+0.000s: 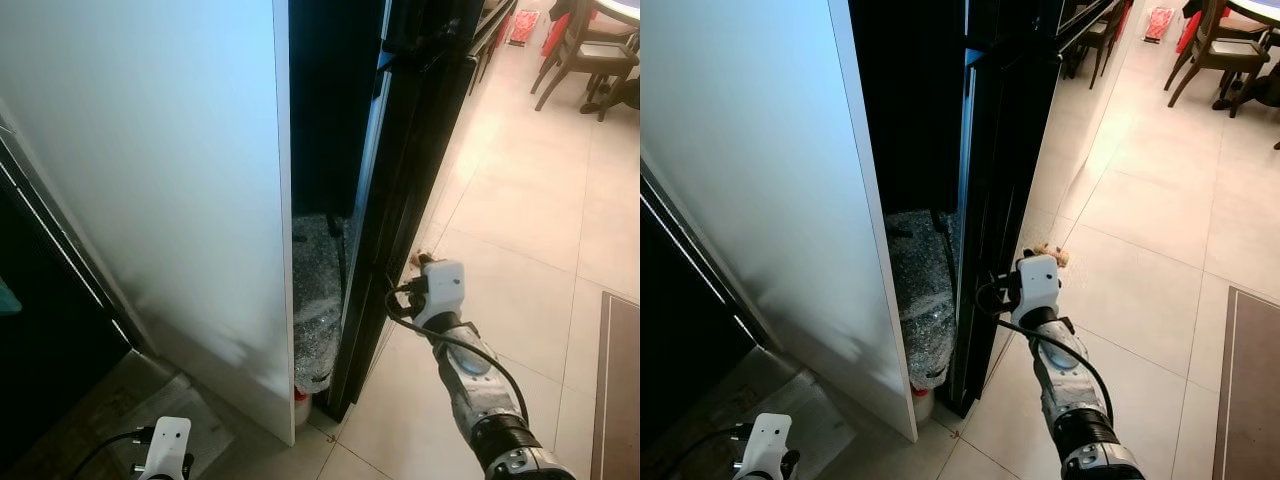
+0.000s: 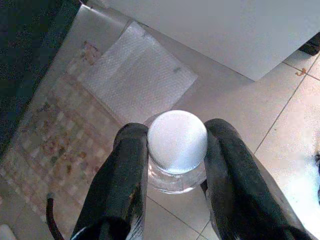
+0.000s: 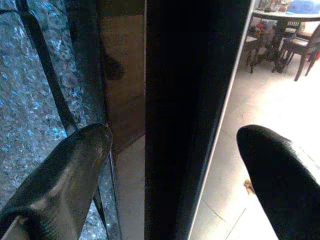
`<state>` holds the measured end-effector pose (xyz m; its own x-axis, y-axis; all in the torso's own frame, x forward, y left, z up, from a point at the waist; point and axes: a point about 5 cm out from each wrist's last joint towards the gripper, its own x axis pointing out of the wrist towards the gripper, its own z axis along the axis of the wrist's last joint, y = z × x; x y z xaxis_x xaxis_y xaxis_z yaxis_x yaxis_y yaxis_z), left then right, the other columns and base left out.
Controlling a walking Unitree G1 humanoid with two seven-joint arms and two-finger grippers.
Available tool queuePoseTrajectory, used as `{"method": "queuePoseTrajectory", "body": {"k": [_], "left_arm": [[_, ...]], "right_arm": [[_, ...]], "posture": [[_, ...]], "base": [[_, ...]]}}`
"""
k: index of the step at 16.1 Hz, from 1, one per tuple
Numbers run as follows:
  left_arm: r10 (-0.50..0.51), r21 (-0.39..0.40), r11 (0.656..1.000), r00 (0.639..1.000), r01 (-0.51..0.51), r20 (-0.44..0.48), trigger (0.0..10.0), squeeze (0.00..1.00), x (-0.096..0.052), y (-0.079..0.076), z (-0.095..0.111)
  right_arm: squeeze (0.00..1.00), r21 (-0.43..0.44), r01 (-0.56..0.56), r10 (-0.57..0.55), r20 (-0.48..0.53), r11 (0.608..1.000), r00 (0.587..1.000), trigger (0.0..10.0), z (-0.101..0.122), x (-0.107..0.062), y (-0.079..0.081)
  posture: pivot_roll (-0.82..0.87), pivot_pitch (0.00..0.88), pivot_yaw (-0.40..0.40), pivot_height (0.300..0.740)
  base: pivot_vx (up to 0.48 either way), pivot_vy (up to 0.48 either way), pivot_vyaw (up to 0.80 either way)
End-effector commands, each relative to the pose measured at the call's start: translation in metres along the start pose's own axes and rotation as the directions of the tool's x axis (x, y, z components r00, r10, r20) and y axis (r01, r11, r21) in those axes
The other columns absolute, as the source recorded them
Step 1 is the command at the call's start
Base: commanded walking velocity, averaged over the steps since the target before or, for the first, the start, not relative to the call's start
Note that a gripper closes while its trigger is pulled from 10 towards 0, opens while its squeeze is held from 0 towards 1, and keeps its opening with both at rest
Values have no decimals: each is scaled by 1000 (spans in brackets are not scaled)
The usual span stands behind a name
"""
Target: Restocking fridge
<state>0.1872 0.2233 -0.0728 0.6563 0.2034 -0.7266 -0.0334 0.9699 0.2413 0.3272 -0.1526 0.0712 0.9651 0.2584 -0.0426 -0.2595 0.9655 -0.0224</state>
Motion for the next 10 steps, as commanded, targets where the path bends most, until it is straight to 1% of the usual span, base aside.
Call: {"method": "queuePoseTrajectory", "body": {"k": [1,3,5,7,10], "left_arm": [[5,-9,1000,1000,-5,-18,10000,0,-1,-1,-4],[7,-9,1000,1000,-7,-19,10000,0,-1,0,-5],[7,-9,1000,1000,-8,-19,10000,0,-1,0,-5],[9,-10,1000,1000,-9,-15,10000,0,-1,0,-4],[8,-9,1000,1000,-8,-14,10000,0,-1,0,-3]], "right_arm": [[0,-26,14,-13,8,1000,1000,10000,3,2,-3],[0,-27,51,-51,16,998,999,10000,6,5,-7],[0,-19,65,-65,21,998,998,10000,8,7,-9],[0,-33,108,-107,30,994,994,10000,13,10,-14],[0,-44,159,-157,34,986,987,10000,14,10,-21]], "posture": [[-90,0,-35,740],[-88,0,-35,740],[-88,0,-34,740],[-88,0,-34,740],[-84,0,-36,740]], "base": [[0,0,0],[0,0,0],[0,0,0],[0,0,0],[0,0,0]]}}
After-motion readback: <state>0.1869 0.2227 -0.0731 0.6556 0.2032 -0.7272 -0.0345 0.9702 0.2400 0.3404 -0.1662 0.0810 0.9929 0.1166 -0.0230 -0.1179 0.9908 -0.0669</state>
